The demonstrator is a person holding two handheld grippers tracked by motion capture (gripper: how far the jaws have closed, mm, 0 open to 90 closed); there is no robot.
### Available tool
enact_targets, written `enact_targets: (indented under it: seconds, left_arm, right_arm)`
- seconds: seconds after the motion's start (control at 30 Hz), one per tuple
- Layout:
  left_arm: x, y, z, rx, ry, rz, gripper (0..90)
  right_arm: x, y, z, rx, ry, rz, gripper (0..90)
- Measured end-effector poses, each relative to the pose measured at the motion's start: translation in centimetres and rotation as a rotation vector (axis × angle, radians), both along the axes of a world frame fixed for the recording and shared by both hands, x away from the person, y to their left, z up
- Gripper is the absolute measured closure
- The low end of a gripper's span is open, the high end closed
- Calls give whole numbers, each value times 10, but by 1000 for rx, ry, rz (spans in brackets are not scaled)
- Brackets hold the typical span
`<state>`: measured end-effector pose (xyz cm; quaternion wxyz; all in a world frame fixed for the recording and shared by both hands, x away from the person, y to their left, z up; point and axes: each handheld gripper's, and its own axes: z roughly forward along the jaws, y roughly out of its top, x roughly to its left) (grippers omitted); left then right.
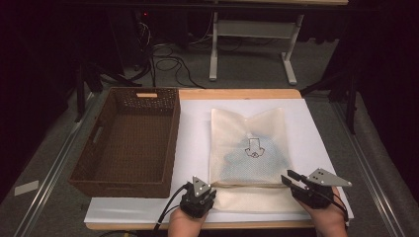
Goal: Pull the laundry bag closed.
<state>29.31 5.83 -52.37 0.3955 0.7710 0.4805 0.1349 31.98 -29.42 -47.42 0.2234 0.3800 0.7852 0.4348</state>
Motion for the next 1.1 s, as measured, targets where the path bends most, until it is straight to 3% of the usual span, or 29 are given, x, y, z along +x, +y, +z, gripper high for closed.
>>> enact_targets:
  seconds: [0.03,0.13,0.3,0.53,0.87,1.1]
  left_arm:
    - [1,1,0,-21,9,-3,817]
    - [0,-1,0,-8,-2,-3,871]
    - [-6,-7,8,-8,-91,-11,877]
    - [-14,-16,12,-13,-154,-46,876]
    - [-15,-22,10,7,-165,-64,873]
    - [-15,-24,9,17,-167,-63,871]
  right_arm:
    - [-1,1,0,3,6,-2,661]
    - [-4,8,3,1,-10,28,656]
    - [-13,28,10,15,-25,91,650]
    - [-14,65,15,-5,-15,201,650]
    - [-9,115,11,-18,22,294,659]
    - [2,144,5,-37,45,316,672]
